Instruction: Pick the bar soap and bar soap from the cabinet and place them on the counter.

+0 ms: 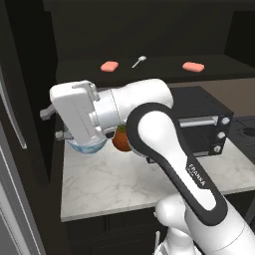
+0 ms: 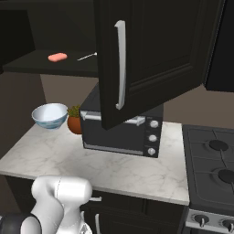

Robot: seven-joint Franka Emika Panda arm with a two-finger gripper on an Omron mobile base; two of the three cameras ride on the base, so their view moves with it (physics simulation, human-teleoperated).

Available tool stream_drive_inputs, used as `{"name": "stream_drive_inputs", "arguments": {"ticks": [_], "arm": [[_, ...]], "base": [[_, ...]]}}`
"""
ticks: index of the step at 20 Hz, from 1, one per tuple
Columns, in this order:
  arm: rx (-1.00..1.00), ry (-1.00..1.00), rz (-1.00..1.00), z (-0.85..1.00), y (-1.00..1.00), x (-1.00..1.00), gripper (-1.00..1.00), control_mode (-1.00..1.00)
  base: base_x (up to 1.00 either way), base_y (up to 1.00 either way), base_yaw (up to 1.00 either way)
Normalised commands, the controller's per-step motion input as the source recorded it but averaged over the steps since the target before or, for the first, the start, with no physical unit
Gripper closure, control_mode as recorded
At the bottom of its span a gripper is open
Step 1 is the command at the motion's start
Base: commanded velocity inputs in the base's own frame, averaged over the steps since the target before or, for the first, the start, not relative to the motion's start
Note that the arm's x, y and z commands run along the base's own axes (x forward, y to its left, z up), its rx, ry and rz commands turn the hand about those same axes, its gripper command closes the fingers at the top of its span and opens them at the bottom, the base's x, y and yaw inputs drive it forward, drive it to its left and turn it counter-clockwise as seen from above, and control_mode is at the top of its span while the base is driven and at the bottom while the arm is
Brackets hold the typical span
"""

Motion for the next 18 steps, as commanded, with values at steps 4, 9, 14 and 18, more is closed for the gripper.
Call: {"name": "stream_drive_inputs", "arguments": {"ticks": [4,9,14,18], "arm": [[-0.03,-0.14,0.0,0.0,0.3,-0.1,-1.0,-1.0],[-0.02,-0.16,0.0,0.0,0.03,-0.24,-1.0,-1.0],[-0.02,-0.18,0.0,0.0,-0.08,-0.34,-1.0,-1.0],[-0.05,-0.2,0.0,0.0,-0.35,-0.32,-1.0,-1.0]], "base": [[0.0,0.0,0.0],[0.0,0.0,0.0],[0.0,0.0,0.0],[0.0,0.0,0.0]]}}
